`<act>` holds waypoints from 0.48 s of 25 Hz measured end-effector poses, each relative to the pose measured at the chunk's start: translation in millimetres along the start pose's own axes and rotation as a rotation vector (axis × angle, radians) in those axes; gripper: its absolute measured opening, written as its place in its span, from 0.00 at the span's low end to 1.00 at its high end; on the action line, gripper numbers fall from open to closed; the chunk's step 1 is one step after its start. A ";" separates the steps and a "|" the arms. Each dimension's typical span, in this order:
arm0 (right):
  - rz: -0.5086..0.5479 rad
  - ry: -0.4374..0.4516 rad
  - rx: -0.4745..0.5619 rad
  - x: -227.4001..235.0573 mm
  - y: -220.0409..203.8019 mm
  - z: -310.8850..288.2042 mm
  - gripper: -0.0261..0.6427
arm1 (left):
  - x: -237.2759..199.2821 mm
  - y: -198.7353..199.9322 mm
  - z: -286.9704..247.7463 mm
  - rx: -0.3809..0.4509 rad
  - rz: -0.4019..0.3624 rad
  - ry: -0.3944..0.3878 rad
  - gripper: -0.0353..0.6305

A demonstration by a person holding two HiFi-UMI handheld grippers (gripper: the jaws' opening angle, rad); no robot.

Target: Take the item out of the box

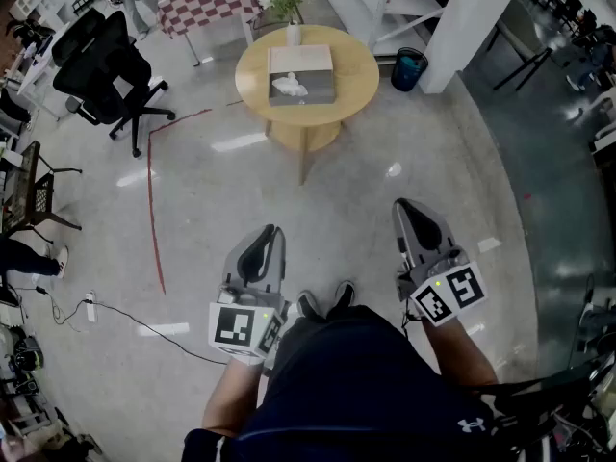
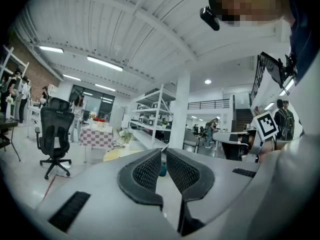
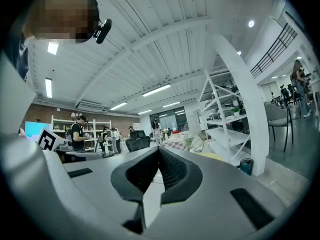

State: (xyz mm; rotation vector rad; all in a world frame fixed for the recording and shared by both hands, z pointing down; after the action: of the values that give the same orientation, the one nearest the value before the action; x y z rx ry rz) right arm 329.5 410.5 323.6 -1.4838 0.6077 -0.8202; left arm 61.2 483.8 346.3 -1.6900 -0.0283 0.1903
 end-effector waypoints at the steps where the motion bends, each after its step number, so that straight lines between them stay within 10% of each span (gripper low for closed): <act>1: 0.000 0.000 -0.001 -1.7 0.6 1.7 0.06 | 1.1 1.5 1.5 0.002 -0.001 -0.001 0.12; 12: -0.012 0.002 0.011 3.4 2.5 9.9 0.06 | 13.9 10.0 0.8 0.021 -0.032 -0.010 0.12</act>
State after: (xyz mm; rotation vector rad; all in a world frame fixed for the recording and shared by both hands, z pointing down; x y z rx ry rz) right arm 339.7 413.7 321.8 -1.4774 0.5959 -0.8333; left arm 73.9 485.0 334.9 -1.6663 -0.0605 0.1748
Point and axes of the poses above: the fingertips, and each gripper's own axes: z backward along the fingers, x to its right, y out of its top, the point moved 8 cm from there along z, backward along the fingers, and after that the axes turned 10 degrees about y, right-handed, at the moved point
